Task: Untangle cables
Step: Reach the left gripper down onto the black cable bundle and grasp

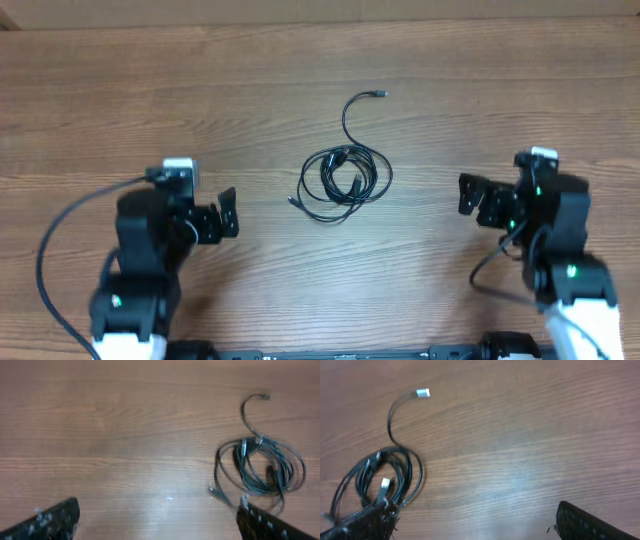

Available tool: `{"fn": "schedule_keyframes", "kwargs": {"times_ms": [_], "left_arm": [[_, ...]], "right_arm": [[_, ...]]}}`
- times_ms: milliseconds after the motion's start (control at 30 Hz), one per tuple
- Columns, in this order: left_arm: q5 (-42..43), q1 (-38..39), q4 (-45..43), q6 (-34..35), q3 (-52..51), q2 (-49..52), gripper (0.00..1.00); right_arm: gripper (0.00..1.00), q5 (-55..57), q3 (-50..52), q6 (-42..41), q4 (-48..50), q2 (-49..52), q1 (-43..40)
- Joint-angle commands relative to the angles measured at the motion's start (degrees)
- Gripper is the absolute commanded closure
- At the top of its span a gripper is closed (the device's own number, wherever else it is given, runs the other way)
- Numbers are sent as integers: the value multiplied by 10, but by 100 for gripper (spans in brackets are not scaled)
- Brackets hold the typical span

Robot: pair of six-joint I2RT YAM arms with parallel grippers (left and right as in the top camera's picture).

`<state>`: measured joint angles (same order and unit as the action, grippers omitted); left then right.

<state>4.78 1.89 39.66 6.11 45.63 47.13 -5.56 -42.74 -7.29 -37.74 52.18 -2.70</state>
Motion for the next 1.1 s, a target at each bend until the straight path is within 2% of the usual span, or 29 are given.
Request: {"fn": "schedule_keyframes", "kwargs": {"times_ms": [0,100,267,333,433,500,600,633,767,933,1067], "left_arm": [[12,3,91,33,104,72,0],[10,3,182,33,162,129,0],[51,3,185,34,165,167,0],[82,3,163,34,165,181,0],[172,4,81,36,165,195,0],[199,10,20,70,165,206,0],[177,38,-47,88,165,226,4],[144,69,-68,88,168,247,5],[50,141,-70,84,185,316,4],[42,199,-90,62,185,418,0],[44,222,-93,65,186,501,0]], "right_arm": [[0,-12,-77,-4,-43,56,-3],[0,-40,-114,-4,-66,98,-3],[0,-96,-115,-4,-45,107,-3],[0,-116,-115,-4,-32,107,-3],[0,-121,-115,-4,-15,107,-3],[0,-136,-115,-4,-13,107,-3],[0,-141,-115,-4,-14,108,-3],[0,-141,-115,-4,-13,108,-3],[0,-141,-115,-4,-14,108,-3],[0,-141,-115,-4,-15,108,-3],[0,-141,-115,-4,-16,108,-3]]}}
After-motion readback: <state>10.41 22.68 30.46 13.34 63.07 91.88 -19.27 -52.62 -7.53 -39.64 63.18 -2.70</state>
